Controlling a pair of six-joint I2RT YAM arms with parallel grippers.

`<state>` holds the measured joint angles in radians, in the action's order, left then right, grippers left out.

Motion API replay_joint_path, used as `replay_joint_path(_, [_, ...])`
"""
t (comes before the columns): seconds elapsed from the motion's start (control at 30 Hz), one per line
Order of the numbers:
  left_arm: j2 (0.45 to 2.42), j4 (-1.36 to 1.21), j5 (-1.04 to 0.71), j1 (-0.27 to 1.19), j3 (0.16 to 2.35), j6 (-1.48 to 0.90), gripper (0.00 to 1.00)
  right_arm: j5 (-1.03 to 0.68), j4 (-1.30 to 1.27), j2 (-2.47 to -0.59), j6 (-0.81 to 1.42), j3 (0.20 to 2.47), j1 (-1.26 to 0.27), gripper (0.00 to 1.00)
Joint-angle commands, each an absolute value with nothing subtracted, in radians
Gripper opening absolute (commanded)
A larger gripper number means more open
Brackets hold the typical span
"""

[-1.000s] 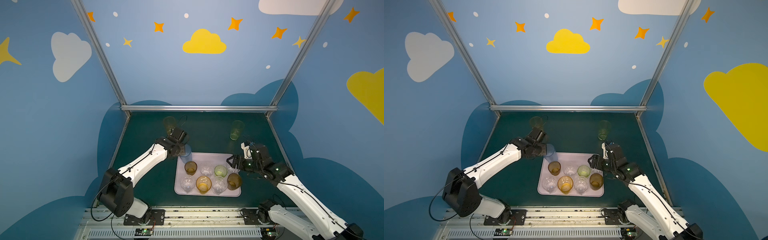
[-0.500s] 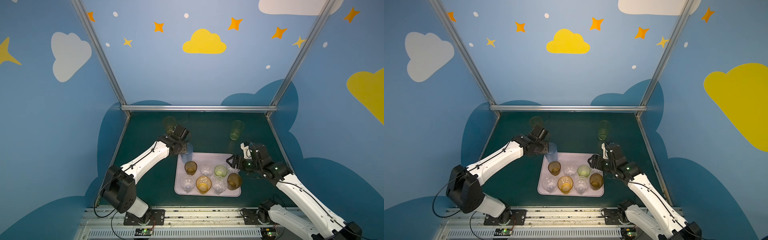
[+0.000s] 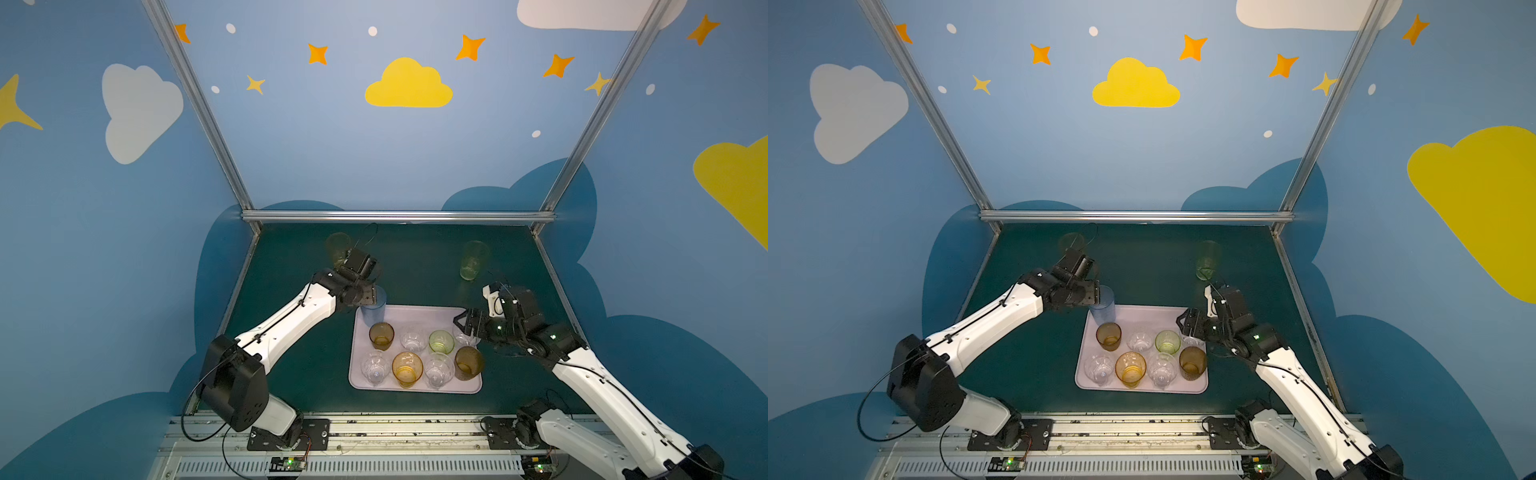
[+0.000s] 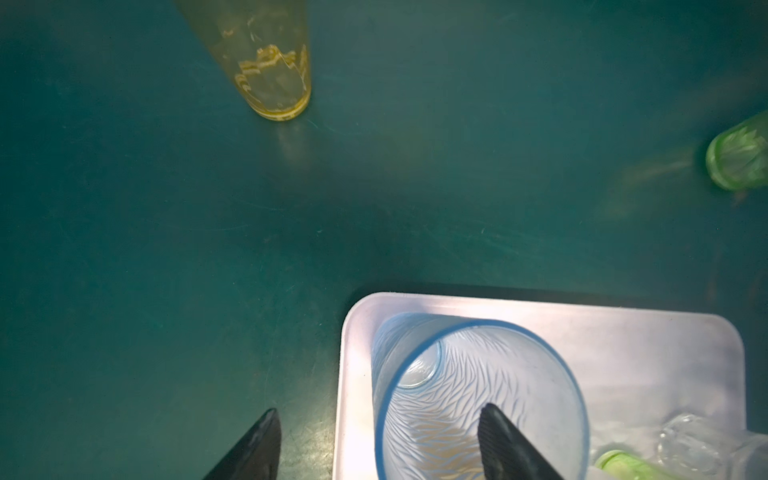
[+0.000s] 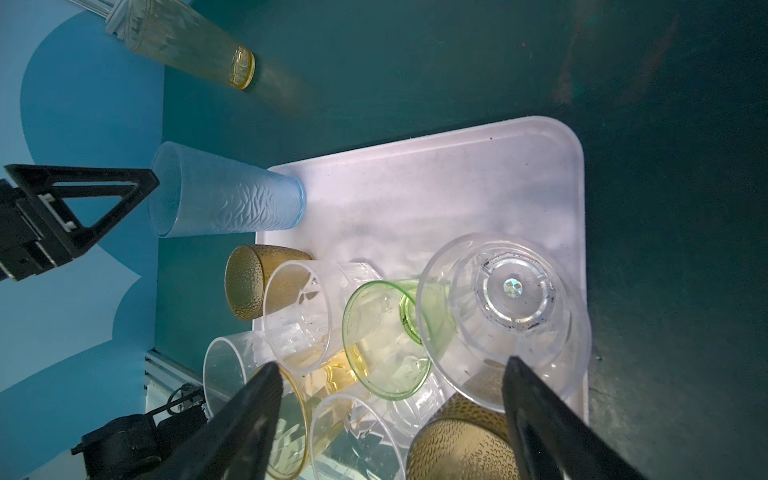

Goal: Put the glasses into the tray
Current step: 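Move the right gripper to the tall green glass and grasp it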

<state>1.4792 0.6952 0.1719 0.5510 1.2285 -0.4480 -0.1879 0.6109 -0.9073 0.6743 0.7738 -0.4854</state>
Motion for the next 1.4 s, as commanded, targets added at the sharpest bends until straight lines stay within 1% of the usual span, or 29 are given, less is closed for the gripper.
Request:
replay_joint_path(0.0, [1.429,0.687,0.198,0.551,1.248,-0.424,0.83,-0.184,0.624,-0.895,0.683,0.785,-0.477,0.83])
replay_joint_path(0.1, [1.384,0.673,0.193,0.549,1.220,-0.419,0.94,-0.187,0.626,-0.907,0.690,0.803,-0.466,0.83])
replay_joint_path(0.13, [1.360,0.662,0.190,0.548,1.202,-0.420,0.99,-0.192,0.627,-0.912,0.693,0.810,-0.462,0.83])
replay_joint_path(0.17, [1.342,0.649,0.189,0.548,1.180,-0.421,1.00,-0.193,0.629,-0.917,0.697,0.816,-0.458,0.83])
replay_joint_path(0.4, [1.150,0.513,0.180,0.533,0.977,-0.420,1.00,-0.181,0.664,-0.958,0.737,0.872,-0.436,0.83])
replay_joint_path(0.5, [1.096,0.468,0.211,0.521,0.923,-0.439,1.00,-0.155,0.678,-0.958,0.752,0.890,-0.430,0.83])
replay_joint_path(0.67, [1.057,0.453,0.213,0.517,0.907,-0.449,1.00,-0.112,0.676,-0.952,0.761,0.917,-0.415,0.82])
replay_joint_path(0.83, [1.039,0.453,0.203,0.517,0.893,-0.457,1.00,-0.075,0.678,-0.996,0.750,0.976,-0.380,0.82])
replay_joint_path(0.97, [1.027,0.461,0.191,0.517,0.898,-0.459,1.00,-0.065,0.670,-1.075,0.728,1.044,-0.330,0.81])
replay_joint_path(1.13, [1.004,0.448,0.183,0.519,0.876,-0.460,1.00,-0.024,0.660,-1.216,0.681,1.131,-0.280,0.81])
replay_joint_path(1.37, [0.984,0.447,0.156,0.520,0.876,-0.459,1.00,0.003,0.666,-1.418,0.625,1.288,-0.215,0.73])
